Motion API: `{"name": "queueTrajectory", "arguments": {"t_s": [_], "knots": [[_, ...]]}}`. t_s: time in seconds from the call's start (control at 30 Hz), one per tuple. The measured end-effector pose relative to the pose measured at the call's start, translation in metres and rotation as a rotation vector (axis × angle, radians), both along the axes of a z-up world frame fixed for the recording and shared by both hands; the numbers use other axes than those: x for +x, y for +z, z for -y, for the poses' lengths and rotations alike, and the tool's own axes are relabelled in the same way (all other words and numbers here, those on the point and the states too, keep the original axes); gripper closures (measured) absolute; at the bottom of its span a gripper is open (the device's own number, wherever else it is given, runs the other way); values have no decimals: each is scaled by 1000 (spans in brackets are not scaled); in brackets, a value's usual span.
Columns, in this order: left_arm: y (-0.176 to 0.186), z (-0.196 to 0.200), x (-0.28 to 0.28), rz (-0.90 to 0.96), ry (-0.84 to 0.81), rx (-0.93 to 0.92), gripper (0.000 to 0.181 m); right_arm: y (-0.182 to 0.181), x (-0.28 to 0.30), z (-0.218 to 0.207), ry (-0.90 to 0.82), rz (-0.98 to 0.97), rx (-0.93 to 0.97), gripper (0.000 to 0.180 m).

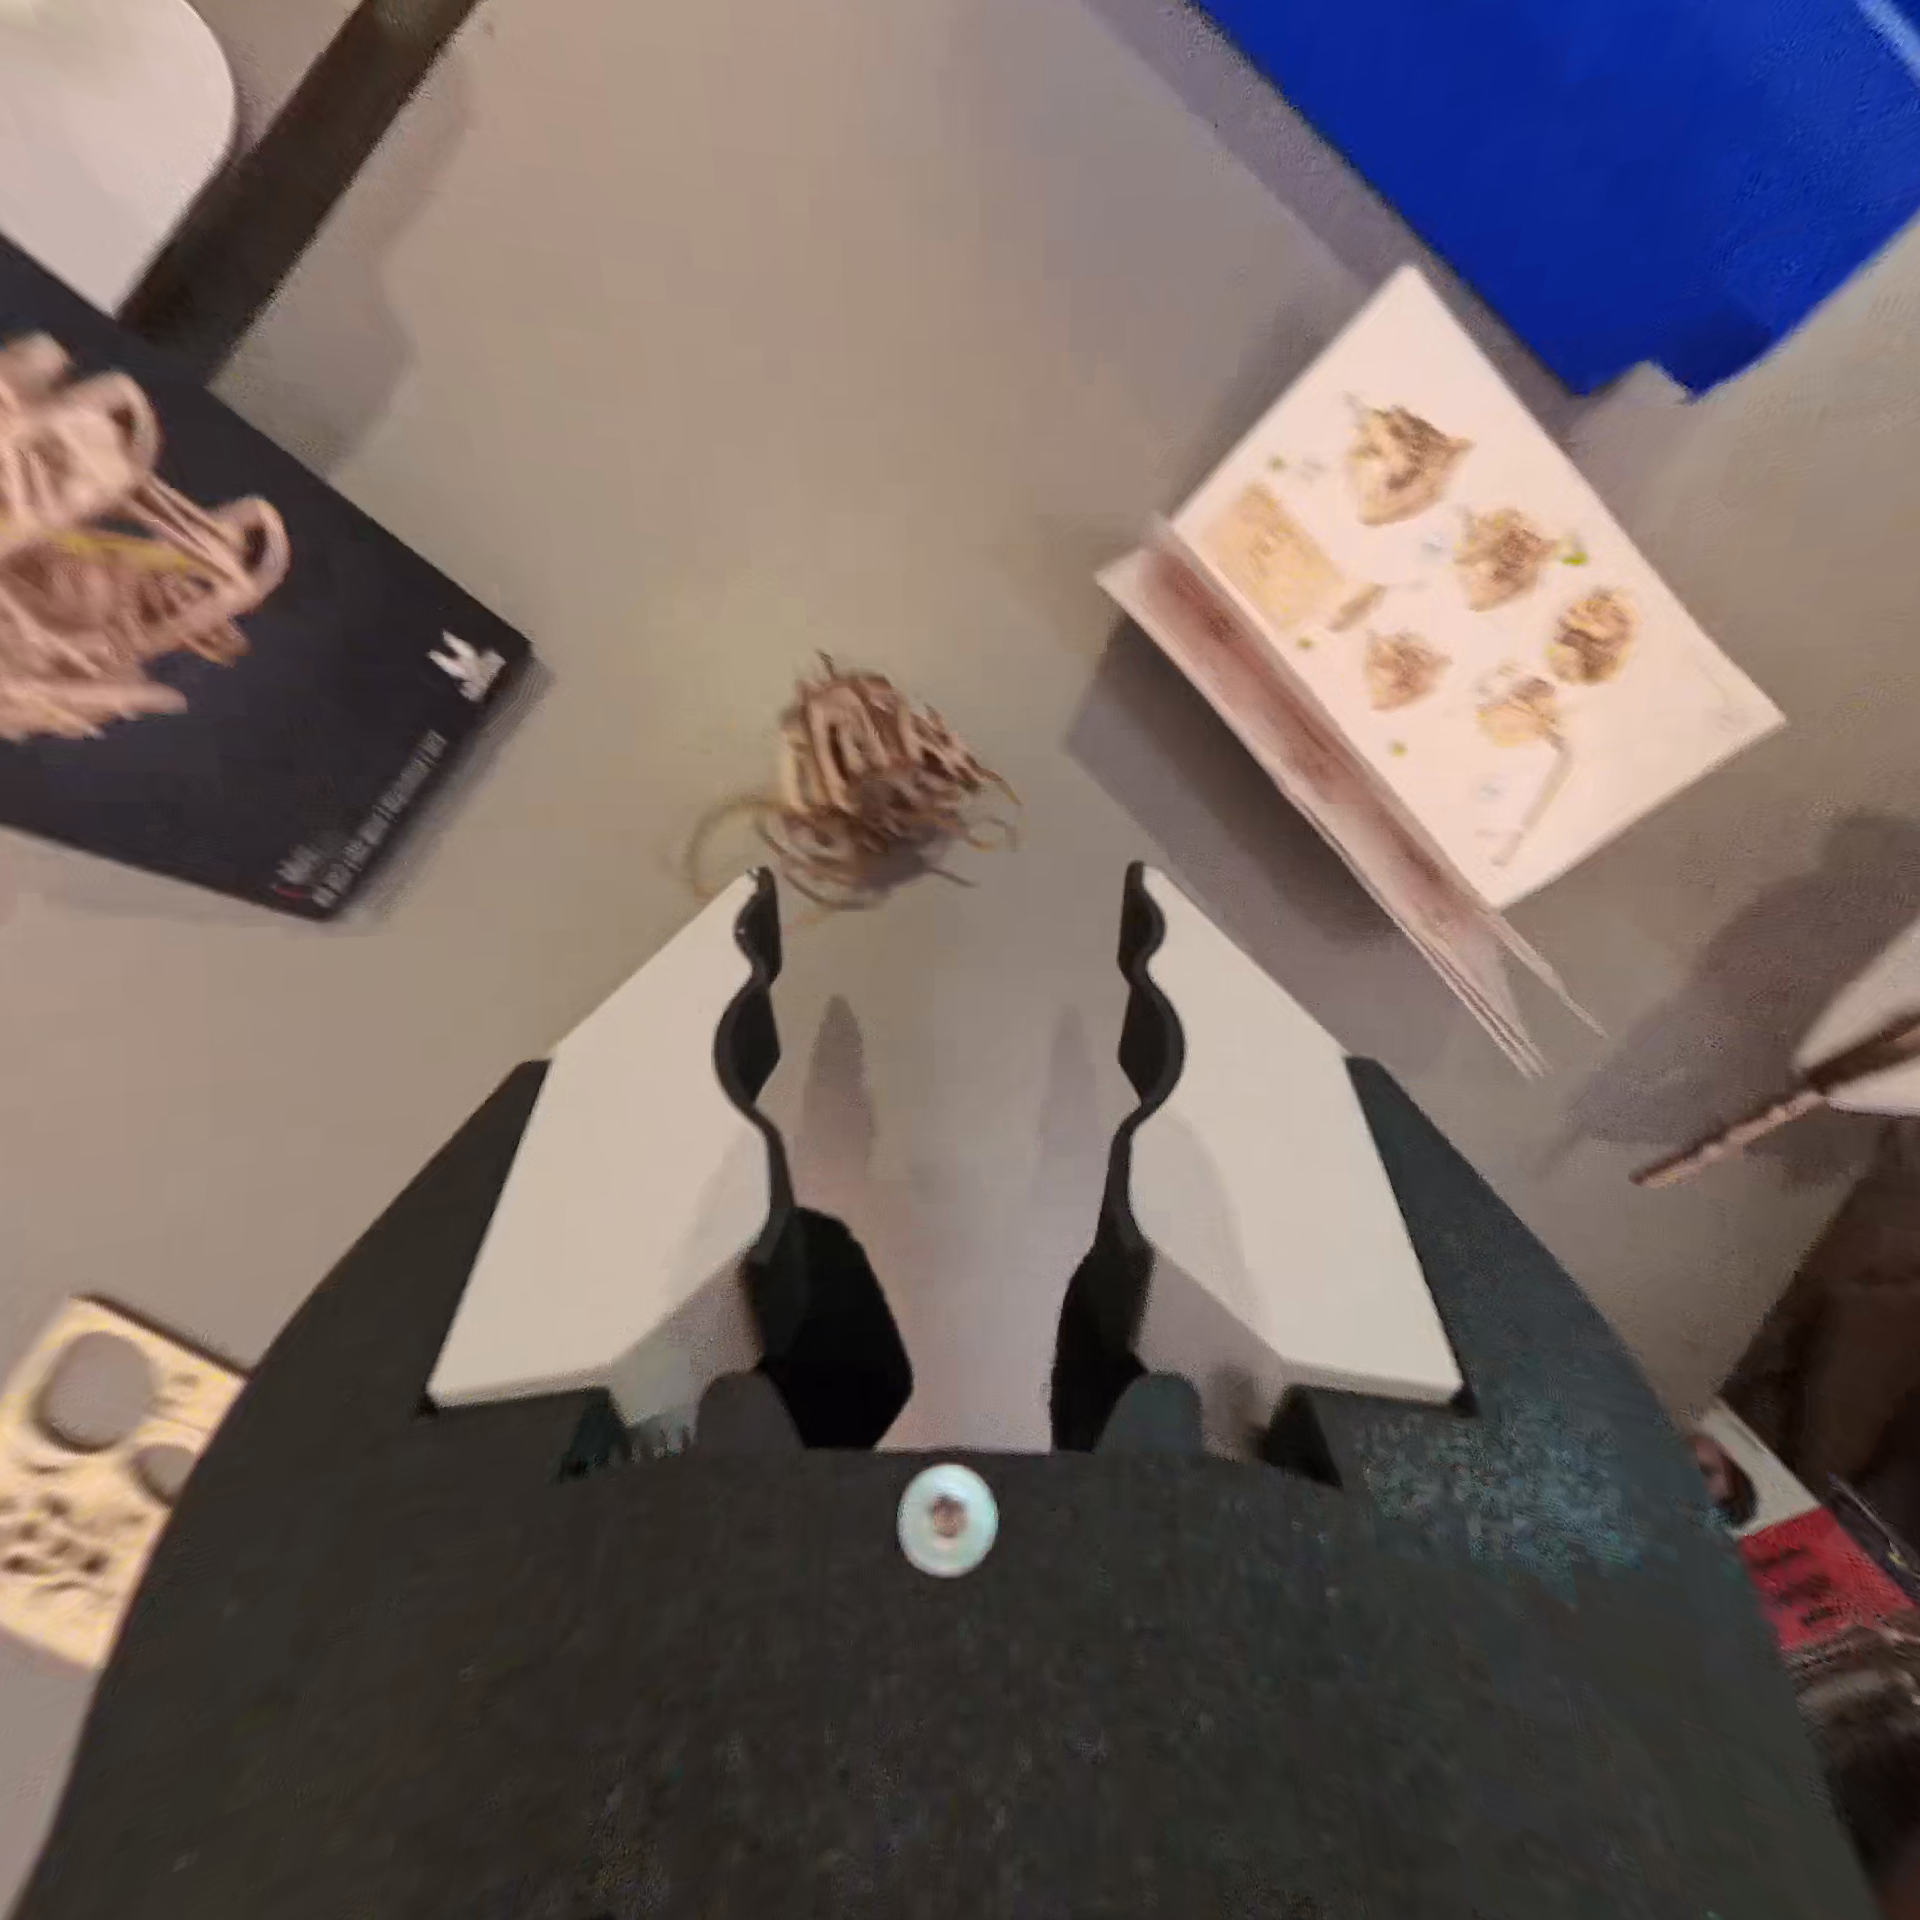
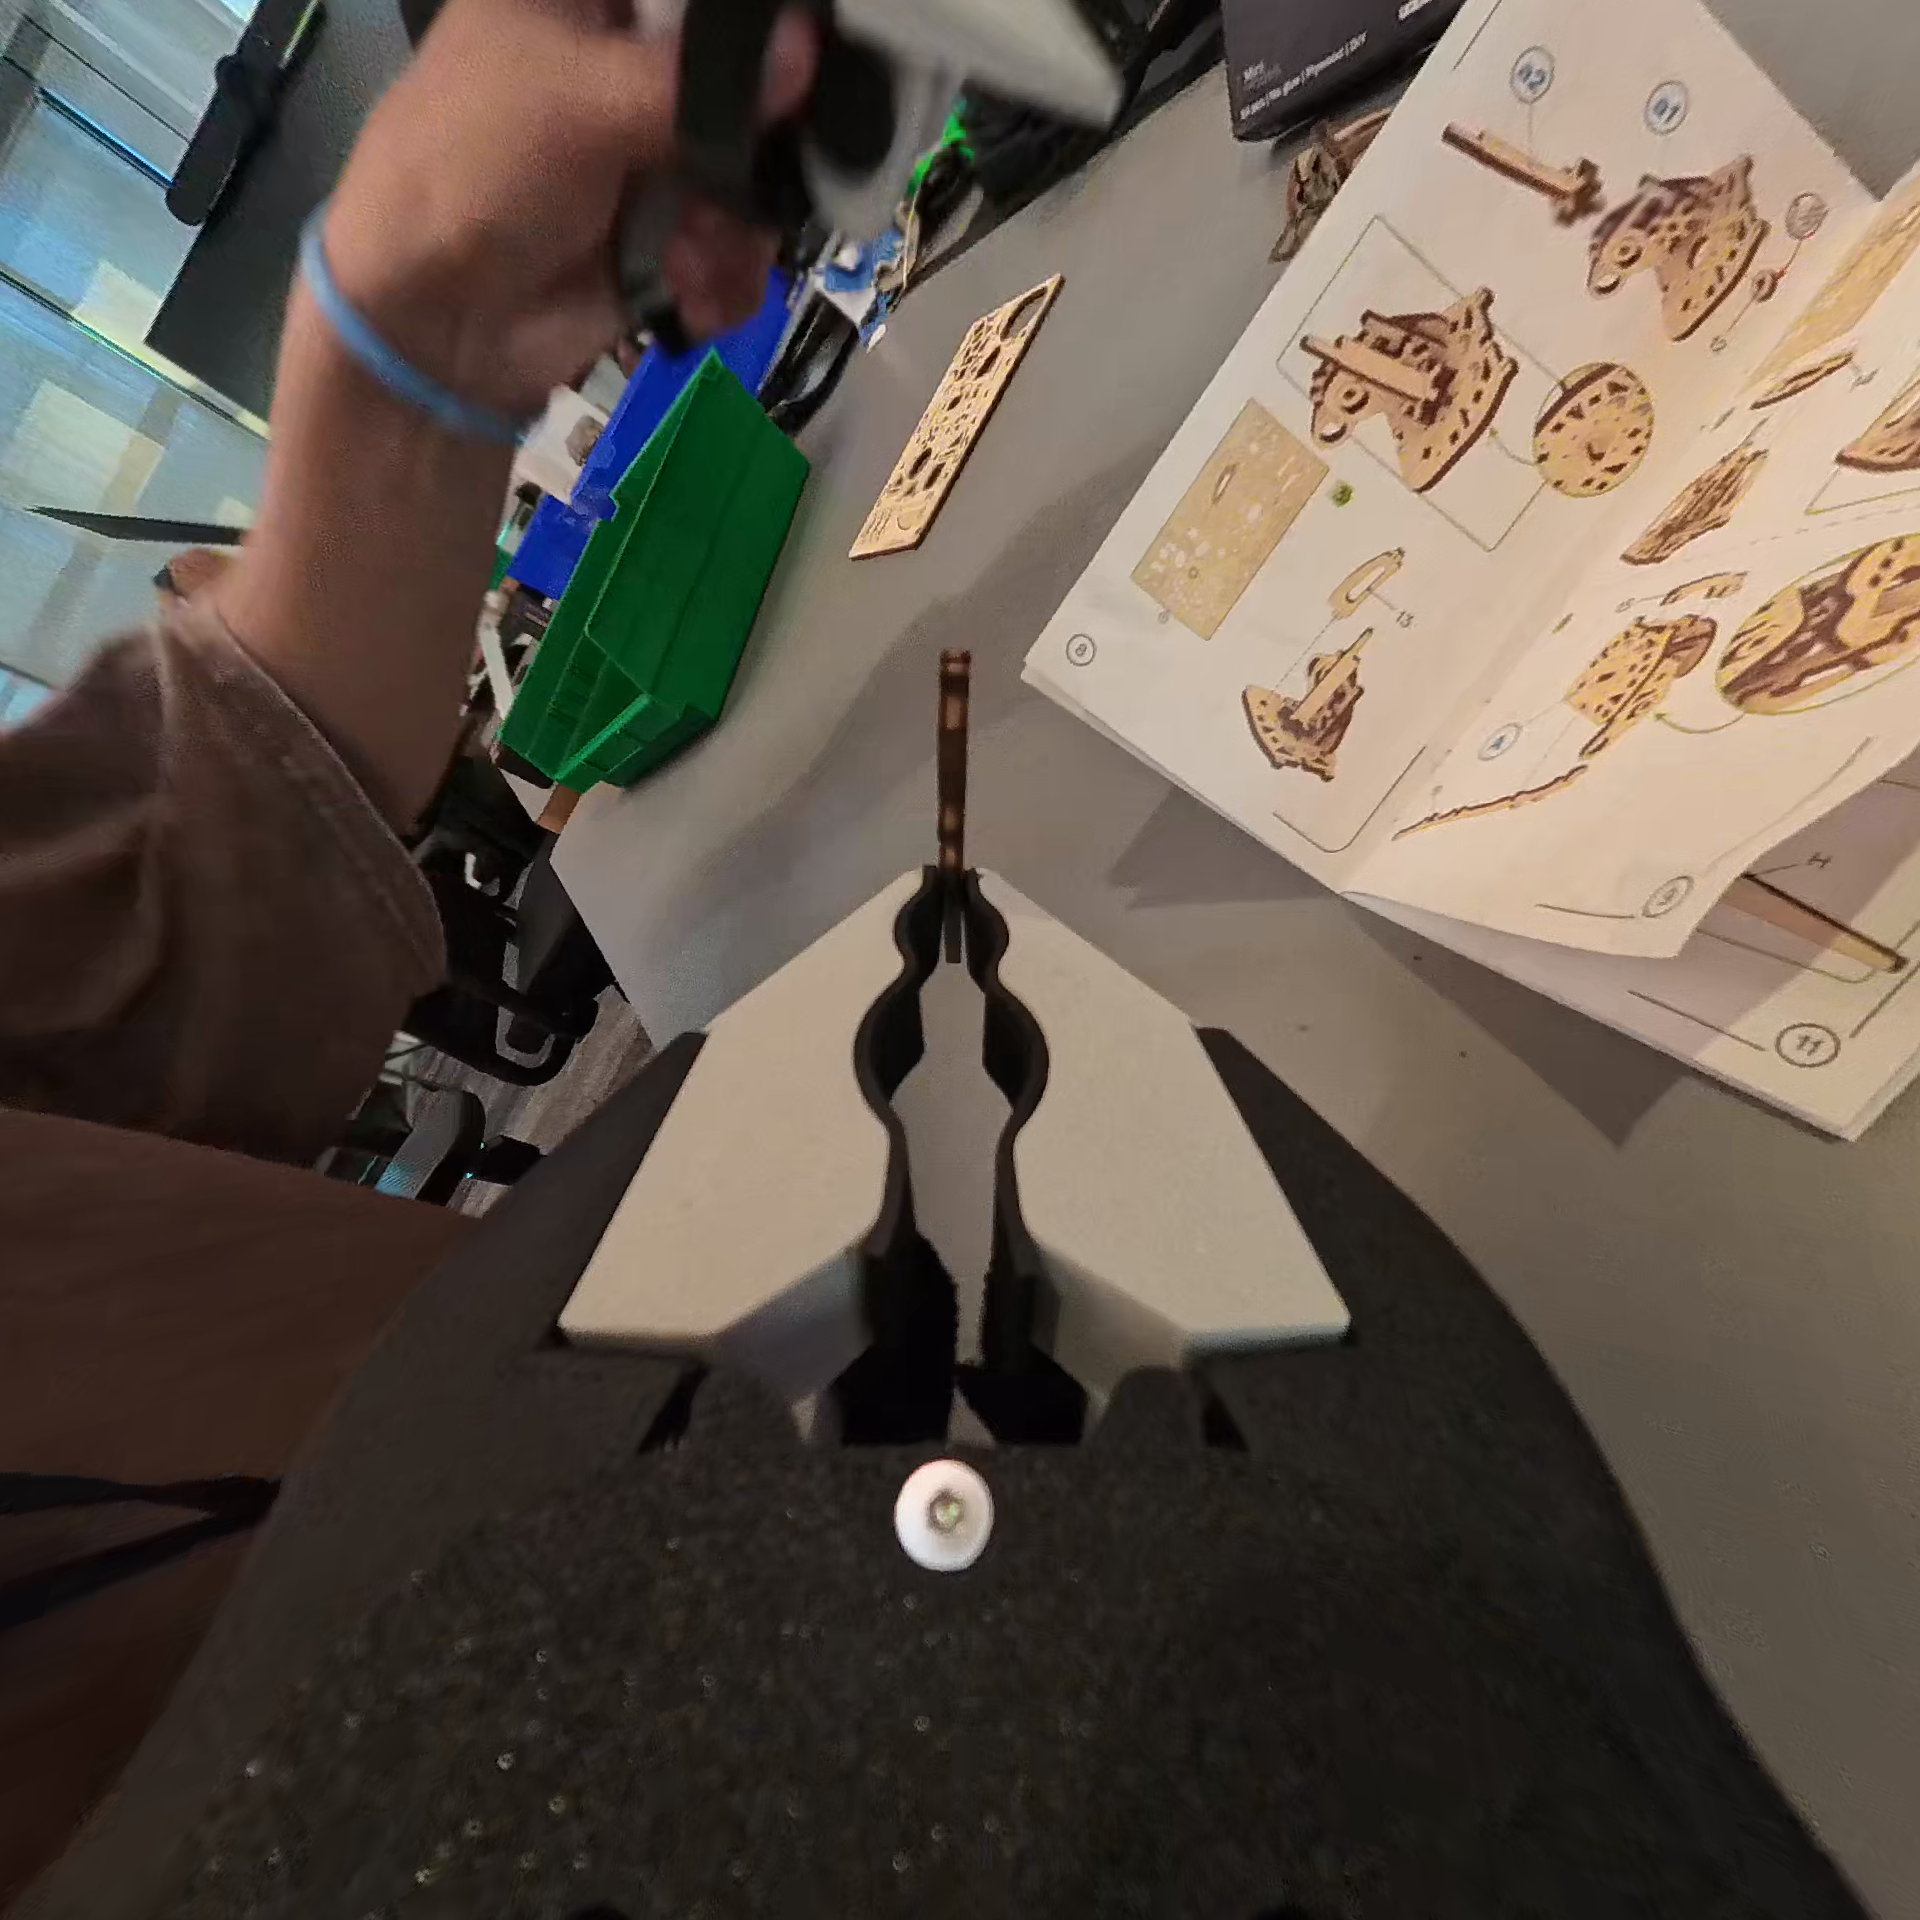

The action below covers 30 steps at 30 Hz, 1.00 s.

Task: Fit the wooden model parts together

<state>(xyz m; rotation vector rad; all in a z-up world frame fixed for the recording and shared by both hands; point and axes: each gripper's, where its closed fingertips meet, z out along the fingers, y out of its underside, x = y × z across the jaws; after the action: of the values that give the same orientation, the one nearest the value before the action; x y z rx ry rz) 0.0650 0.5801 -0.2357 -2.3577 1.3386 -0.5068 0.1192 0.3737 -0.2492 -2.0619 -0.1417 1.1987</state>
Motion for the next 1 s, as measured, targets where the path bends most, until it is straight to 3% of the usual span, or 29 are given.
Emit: {"name": "queueTrajectory", "arguments": {"t_s": [0.07, 0.2, 0.23, 0.4, 0.5, 0.6, 0.7, 0.83, 1.0], "knots": [[-8, -26, 8, -101, 18, -66, 107, -1, -1, 1, 7, 5, -2, 177], [-44, -33, 13, -316, 64, -318, 95, -1, -3, 3, 20, 27, 8, 177], [-52, -33, 11, -368, 84, -356, 104, 0, -4, 3, 22, 31, 11, 177], [-77, -27, 15, -433, 148, -493, 107, 1, -3, 5, 29, 30, 11, 177], [-85, -29, 19, -416, 158, -504, 118, 1, -4, 5, 32, 34, 14, 177], [-84, -18, 25, -378, 142, -584, 139, 1, -3, 5, 32, 40, 18, 177], [-84, -12, 20, -362, 106, -599, 140, 4, -1, 4, 24, 32, 25, 177], [-69, 9, 23, -134, 5, -724, 141, 12, 3, 2, 18, 12, 60, 177], [24, 85, 24, 582, -334, -888, 141, 45, -14, 15, 148, -109, 149, 177]]}}
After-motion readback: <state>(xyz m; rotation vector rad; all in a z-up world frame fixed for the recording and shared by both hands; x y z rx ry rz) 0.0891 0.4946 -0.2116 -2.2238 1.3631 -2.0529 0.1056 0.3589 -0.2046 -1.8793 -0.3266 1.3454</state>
